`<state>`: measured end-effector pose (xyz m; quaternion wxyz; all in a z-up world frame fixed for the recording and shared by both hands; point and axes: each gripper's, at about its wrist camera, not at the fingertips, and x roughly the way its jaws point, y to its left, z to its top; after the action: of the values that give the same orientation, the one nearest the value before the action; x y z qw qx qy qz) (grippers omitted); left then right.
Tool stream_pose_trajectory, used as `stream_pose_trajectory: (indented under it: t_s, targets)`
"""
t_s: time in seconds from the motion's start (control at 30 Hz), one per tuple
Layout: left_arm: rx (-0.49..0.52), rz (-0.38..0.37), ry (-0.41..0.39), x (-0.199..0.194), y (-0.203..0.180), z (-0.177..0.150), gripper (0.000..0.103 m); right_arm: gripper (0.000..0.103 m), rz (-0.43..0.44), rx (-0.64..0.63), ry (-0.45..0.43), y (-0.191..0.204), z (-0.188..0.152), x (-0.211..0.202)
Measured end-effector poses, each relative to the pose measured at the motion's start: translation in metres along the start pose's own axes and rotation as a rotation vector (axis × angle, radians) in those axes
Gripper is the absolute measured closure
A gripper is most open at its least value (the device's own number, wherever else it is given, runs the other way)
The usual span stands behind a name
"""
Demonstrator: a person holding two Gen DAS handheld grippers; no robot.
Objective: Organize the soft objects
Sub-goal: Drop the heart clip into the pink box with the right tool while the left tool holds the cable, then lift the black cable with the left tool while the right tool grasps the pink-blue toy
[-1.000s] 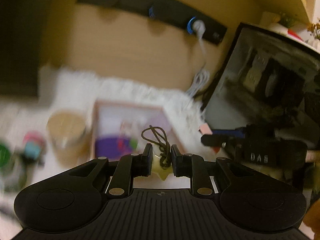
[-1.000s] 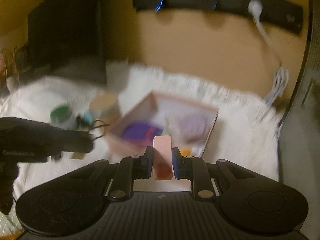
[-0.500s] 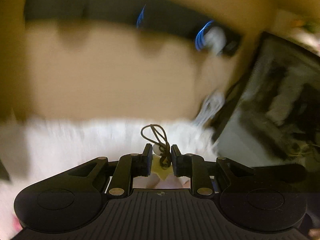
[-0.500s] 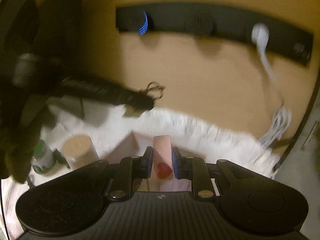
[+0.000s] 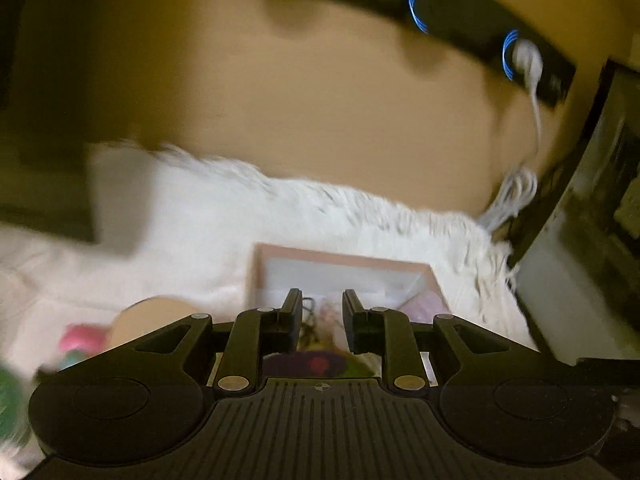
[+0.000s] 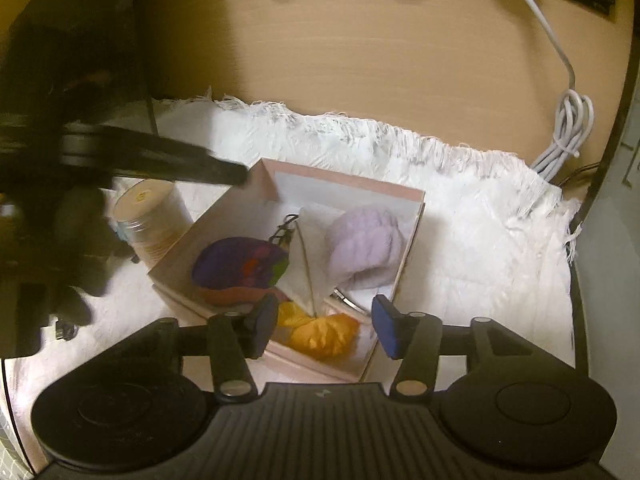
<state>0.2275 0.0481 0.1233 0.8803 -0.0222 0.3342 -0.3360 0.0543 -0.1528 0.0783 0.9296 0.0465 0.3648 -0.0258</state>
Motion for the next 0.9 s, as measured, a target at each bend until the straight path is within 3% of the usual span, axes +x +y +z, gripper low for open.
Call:
stream_pose_trajectory:
  t_s: [0.1,0.23,0.33,0.43,0.53,0.6,0.7,0.8,0.9]
  targets:
    - [-0.03,0.091,-0.055,-0.04,0.02,-0.022,0.079,0.045,0.01,-0.012,0.001,0.008,-0.008,-0.003]
    - [-0.11,0.276,-0.081,-0.084,0.059,-0.061,0.079,0.045,0.032,-0.035,0.033,0.025,-0.02,0.0]
    - [-0.24,0.398,-0.073,-0.113,0.098,-0.09,0.079,0.045,0.061,-0.075,0.047,0.044,-0.027,0.004]
    - [-0.443,0.499,-0.07,-0.137,0.138,-0.116,0.079,0.045,0.077,-0.107,0.053,0.062,-0.034,0.008]
    - [-0.582,0.493,-0.058,-0.148,0.164,-0.133,0.079,0.045,0.111,-0.122,0.096,0.078,-0.043,0.017]
    - [-0.608,0.458,-0.025,-0.143,0.169,-0.135,0.079,0.045,0.124,-0.135,0.124,0.087,-0.049,0.022]
    - [-0.615,0.413,0.001,-0.126,0.169,-0.136,0.079,0.045,0.134,-0.167,0.151,0.1,-0.056,0.027]
    - [-0.593,0.439,0.002,-0.106,0.164,-0.137,0.079,0.045,0.129,-0.19,0.154,0.107,-0.062,0.025]
    - [-0.556,0.408,0.027,-0.089,0.162,-0.135,0.078,0.044,0.122,-0.188,0.161,0.109,-0.066,0.023]
